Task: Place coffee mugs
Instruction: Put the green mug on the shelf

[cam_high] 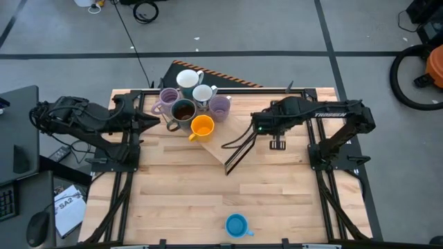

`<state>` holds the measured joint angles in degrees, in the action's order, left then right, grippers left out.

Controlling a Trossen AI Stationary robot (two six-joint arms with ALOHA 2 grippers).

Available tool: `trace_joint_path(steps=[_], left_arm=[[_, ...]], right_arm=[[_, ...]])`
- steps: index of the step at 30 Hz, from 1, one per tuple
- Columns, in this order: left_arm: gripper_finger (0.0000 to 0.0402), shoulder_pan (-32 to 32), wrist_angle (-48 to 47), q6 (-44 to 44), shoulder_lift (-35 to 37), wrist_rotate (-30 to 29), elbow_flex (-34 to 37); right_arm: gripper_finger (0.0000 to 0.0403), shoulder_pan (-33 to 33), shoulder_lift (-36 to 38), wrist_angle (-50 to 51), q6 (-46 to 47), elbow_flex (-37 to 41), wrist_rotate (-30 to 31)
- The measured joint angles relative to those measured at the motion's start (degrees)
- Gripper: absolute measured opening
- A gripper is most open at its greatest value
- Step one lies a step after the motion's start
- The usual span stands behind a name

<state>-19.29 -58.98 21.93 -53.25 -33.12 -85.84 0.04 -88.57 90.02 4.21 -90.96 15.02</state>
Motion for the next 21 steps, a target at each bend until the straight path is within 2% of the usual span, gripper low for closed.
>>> trace_joint_path(steps=[2, 4, 10, 15, 21], left_arm=[[0.0041, 0.0, 0.2, 0.0, 0.0, -0.2, 0.0], [0.0041, 0.0, 0.3, 0.0, 0.0, -0.3, 0.0], [0.0041, 0.0, 0.3, 0.0, 0.0, -0.3, 0.0], [0.0041, 0.0, 0.3, 0.0, 0.0, -0.3, 0.0], [0.0041, 0.0, 0.3, -0.5, 0.0, -0.3, 0.0]], right_arm=[[0.003, 0.1, 0.4, 0.0, -3.7, 0.0, 5.4], [0.003, 0.1, 0.4, 0.0, -9.6, 0.0, 7.8], [0.0031, 0.0, -0.1, -6.1, -19.8, 0.0, 4.3], [0.0031, -1.1, -0.3, -10.1, -24.4, -2.3, 7.8], [0.0031, -1.9, -0.4, -16.8, -31.6, -5.6, 2.1]])
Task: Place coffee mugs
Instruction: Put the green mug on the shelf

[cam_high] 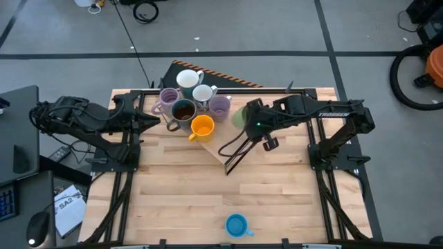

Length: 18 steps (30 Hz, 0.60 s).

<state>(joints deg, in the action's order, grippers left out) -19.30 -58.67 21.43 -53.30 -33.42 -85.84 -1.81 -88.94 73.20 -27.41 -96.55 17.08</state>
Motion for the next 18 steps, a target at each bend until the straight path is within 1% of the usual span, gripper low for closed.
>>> trace_joint_path(steps=[4, 5, 14, 18], left_arm=[[0.0041, 0.0, 0.0, 0.0, 0.0, 0.0, 0.0], [0.0041, 0.0, 0.0, 0.0, 0.0, 0.0, 0.0], [0.0041, 0.0, -0.2, 0.0, 0.0, 0.0, 0.0], [0.0041, 0.0, -0.3, 0.3, 0.0, 0.2, 0.0]], right_arm=[[0.0031, -0.2, -0.1, -3.2, -3.1, 0.2, -5.3], [0.0031, -0.3, -0.5, -3.7, -3.6, 0.2, -5.6], [0.0032, -0.3, -5.1, -2.6, -3.8, 0.4, -5.3], [0.0032, -0.2, -5.5, -2.7, -3.2, 0.5, -4.7]])
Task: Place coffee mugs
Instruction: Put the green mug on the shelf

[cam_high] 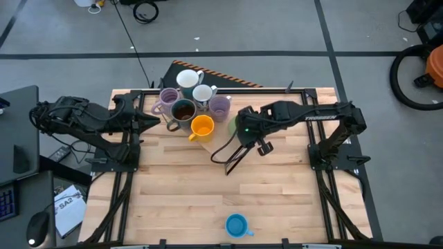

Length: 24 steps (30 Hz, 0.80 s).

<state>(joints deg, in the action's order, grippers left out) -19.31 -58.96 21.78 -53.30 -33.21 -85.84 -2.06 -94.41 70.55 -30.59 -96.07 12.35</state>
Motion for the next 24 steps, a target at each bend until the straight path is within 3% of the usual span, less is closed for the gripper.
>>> trace_joint_path(steps=[24], left_arm=[[0.0041, 0.0, 0.0, 0.0, 0.0, 0.1, 0.0]], right_arm=[[0.005, 2.0, -0.1, 2.6, -0.5, 0.0, -1.7]])
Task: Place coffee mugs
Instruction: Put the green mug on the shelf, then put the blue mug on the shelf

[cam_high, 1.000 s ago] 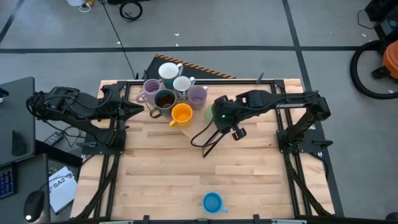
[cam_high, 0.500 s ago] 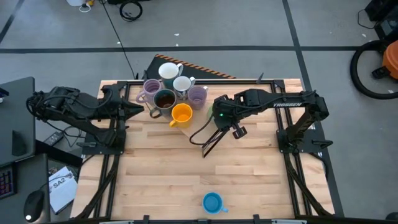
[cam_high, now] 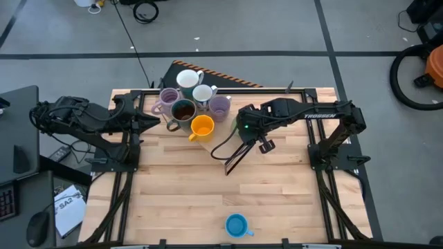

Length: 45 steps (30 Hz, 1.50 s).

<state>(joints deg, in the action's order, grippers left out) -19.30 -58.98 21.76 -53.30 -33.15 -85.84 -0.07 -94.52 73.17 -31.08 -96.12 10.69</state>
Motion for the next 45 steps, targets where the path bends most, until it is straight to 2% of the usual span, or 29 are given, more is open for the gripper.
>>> trace_joint_path(steps=[18, 28, 37, 45], left_arm=[[0.0041, 0.0, -0.6, -0.3, 0.0, 0.0, 0.0], [0.0041, 0.0, -0.6, -0.5, 0.0, 0.0, 0.0], [0.0041, 0.0, -0.6, -0.3, 0.0, 0.0, 0.0], [0.0041, 0.0, -0.6, 0.0, 0.0, 0.0, 0.0]], right_arm=[[0.014, 0.2, 0.2, -2.1, 4.5, -0.7, 4.9], [0.0147, 0.1, 0.6, -3.7, 10.8, -0.6, 7.6], [0.015, -0.2, 0.6, -5.1, 10.6, -0.6, 7.6], [0.0182, -0.2, 1.3, -5.9, 10.6, -2.9, 7.8]])
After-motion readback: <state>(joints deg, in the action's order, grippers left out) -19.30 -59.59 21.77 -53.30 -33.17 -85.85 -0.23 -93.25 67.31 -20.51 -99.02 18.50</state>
